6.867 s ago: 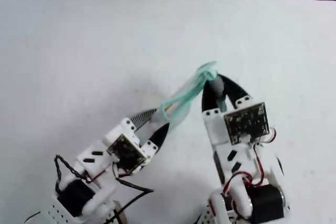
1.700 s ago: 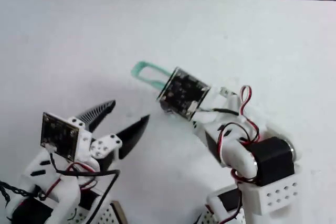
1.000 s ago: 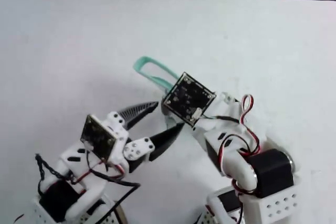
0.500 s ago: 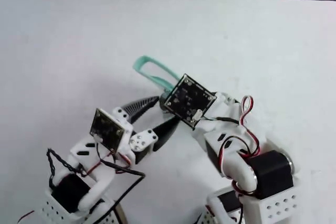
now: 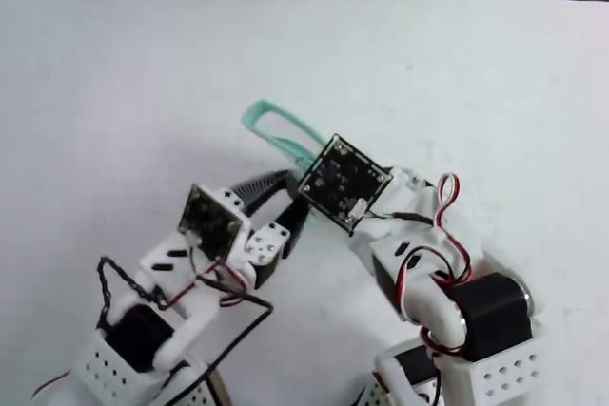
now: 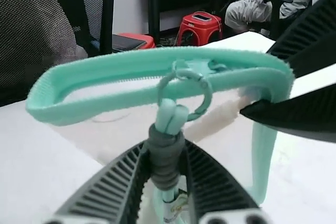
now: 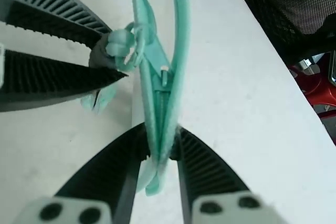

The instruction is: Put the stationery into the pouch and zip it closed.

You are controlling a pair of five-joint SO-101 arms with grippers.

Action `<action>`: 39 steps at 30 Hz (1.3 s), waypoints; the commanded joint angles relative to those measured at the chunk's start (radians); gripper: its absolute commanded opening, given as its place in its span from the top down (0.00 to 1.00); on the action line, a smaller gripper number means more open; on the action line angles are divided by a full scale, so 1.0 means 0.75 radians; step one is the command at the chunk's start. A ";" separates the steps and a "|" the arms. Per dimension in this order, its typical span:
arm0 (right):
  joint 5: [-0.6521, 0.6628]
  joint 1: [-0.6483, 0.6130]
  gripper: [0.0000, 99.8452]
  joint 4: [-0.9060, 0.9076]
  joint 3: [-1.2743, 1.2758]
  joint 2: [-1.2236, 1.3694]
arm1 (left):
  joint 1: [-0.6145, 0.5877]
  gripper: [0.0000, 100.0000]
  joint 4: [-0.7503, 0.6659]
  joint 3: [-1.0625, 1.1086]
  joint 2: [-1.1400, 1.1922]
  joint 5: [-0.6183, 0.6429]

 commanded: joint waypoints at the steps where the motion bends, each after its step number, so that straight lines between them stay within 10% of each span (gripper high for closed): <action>1: -0.006 0.013 0.98 0.001 0.014 -0.001 | 0.003 0.98 0.016 -0.008 -0.095 -0.014; 10: 0.002 0.013 0.98 -0.003 0.088 -0.001 | -0.030 0.98 0.155 -0.149 -0.296 -0.158; 39: 0.004 0.026 0.98 -0.040 0.262 -0.163 | -0.913 0.98 0.041 -0.172 -0.024 -0.305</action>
